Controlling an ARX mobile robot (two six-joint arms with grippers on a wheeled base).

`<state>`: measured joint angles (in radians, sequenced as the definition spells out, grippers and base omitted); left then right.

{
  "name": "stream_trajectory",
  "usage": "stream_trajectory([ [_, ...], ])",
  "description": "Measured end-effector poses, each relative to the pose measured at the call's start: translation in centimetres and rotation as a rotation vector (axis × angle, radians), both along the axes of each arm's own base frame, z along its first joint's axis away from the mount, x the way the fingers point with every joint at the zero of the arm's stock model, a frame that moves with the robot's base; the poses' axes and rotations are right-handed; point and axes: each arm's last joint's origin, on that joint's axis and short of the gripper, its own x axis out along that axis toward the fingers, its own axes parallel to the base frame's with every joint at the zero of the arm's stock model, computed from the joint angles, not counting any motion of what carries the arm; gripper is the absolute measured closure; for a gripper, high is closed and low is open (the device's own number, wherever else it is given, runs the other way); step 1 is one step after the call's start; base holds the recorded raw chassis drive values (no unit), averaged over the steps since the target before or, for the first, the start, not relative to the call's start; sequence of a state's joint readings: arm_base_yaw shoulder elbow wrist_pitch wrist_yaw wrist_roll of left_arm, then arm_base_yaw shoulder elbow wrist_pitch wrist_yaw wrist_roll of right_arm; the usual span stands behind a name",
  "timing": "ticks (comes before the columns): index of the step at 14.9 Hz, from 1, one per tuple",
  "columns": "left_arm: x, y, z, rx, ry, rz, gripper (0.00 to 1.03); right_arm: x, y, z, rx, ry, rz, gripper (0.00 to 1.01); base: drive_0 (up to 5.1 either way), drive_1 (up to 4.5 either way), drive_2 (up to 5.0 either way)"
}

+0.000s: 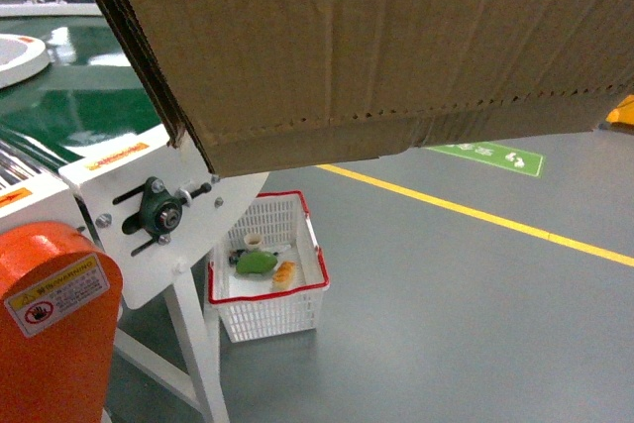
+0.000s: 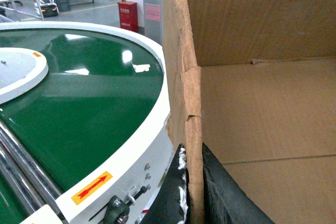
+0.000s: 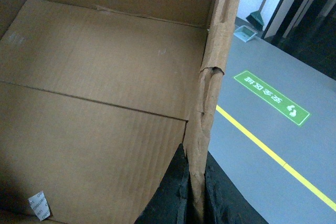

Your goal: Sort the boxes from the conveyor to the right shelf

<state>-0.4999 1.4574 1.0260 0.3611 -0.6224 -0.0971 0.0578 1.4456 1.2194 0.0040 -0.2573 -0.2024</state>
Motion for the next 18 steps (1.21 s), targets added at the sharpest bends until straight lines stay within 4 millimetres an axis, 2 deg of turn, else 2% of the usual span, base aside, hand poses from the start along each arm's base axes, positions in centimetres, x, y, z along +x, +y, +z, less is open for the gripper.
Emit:
stream_trajectory([
  [3, -0.01, -0.01, 0.0, 0.0, 0.0, -0.001, 1.0, 0.0, 0.01, 0.0, 0.0, 0.0, 0.001, 0.99, -0.2, -0.2, -0.2],
  [18, -0.02, -0.06, 0.0, 0.008, 0.002, -0.007, 1.0, 0.03, 0.0, -0.02, -0.001, -0.001, 0.001, 0.99, -1.6, -1.59, -1.6],
])
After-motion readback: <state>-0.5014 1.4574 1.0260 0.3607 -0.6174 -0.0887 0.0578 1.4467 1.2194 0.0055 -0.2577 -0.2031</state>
